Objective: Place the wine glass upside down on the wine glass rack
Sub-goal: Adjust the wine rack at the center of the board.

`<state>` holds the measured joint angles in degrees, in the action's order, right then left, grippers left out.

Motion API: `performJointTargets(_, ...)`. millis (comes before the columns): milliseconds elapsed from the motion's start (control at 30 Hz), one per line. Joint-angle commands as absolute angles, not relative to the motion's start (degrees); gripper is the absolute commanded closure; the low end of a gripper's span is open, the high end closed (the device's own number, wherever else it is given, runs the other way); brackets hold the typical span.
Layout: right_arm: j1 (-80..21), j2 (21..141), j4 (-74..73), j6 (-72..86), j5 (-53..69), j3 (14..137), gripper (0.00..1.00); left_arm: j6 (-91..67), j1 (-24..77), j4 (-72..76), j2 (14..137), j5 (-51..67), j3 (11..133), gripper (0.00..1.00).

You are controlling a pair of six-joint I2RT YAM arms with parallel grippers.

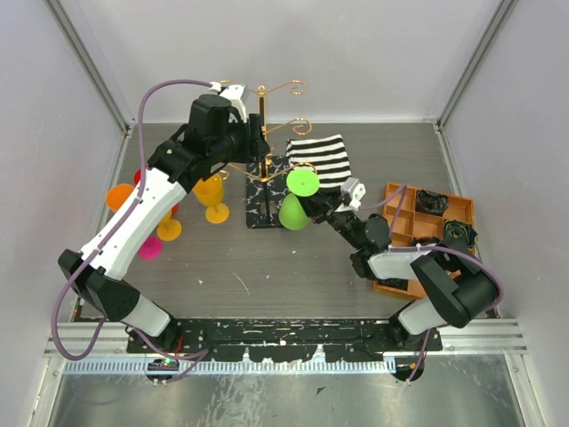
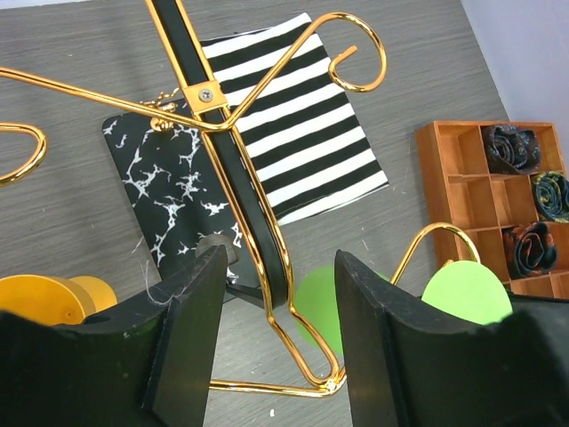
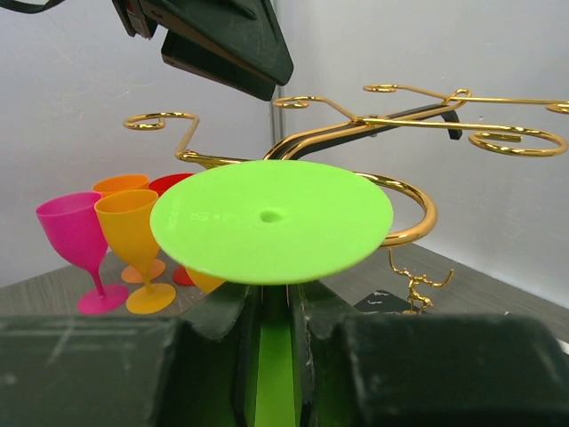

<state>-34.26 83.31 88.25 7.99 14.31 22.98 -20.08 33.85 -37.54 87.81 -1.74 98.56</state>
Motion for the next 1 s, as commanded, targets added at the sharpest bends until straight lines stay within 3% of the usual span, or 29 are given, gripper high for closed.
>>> performJointTargets(0,-33.2,84.7,97.1,10.4,18.7,25.6,0.99,-20.2,33.6,-35.8,88.1,-0.6,98.3,0.42)
performJointTargets(967,-30.9,89.2,97.1,8.6,14.0,30.1,0.99,-19.8,33.6,-37.5,90.5,-0.3,99.4,0.46)
